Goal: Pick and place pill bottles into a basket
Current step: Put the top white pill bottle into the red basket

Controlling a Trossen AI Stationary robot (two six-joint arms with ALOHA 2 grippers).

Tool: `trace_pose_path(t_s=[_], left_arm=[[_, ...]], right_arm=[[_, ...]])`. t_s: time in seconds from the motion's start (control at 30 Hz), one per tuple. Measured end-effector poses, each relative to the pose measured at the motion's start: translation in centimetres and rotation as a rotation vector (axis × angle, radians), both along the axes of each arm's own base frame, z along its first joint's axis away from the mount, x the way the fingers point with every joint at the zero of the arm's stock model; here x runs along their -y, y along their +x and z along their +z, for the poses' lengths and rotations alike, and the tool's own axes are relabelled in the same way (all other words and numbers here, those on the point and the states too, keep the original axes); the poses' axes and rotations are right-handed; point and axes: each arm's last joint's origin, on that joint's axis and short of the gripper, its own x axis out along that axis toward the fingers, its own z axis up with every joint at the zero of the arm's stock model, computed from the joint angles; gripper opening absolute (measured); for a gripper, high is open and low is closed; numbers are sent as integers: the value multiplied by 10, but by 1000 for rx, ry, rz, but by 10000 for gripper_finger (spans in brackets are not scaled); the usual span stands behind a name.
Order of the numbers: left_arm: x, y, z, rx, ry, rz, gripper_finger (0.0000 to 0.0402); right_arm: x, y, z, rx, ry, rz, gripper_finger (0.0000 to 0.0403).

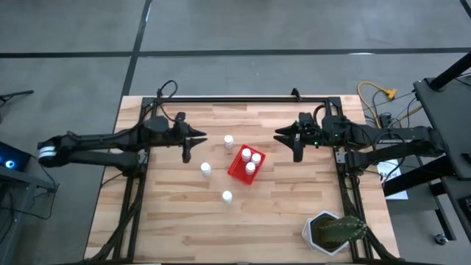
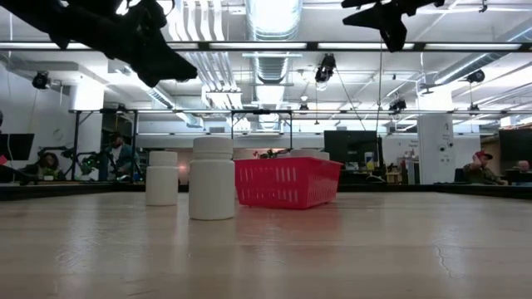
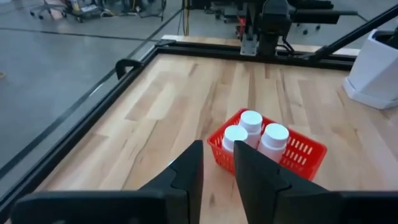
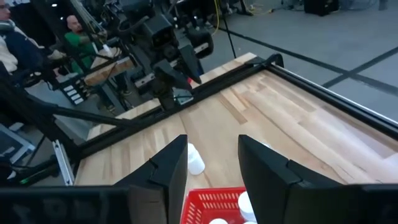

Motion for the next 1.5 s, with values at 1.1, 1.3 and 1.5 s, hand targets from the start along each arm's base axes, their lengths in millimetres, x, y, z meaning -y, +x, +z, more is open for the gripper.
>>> trace_pose_path(t_s=[1.1, 1.3, 1.5], left_arm=[[-6, 17, 7, -24, -5, 9, 76], [-7, 17, 7, -22, 6, 11, 76], [-6, 17, 11, 9, 21, 8, 76]], right_arm=[[-7, -44, -56, 106, -188, 208, 8], [-13, -62, -80, 257, -190, 356, 8], [-13, -77, -102, 311, -203, 345, 8]])
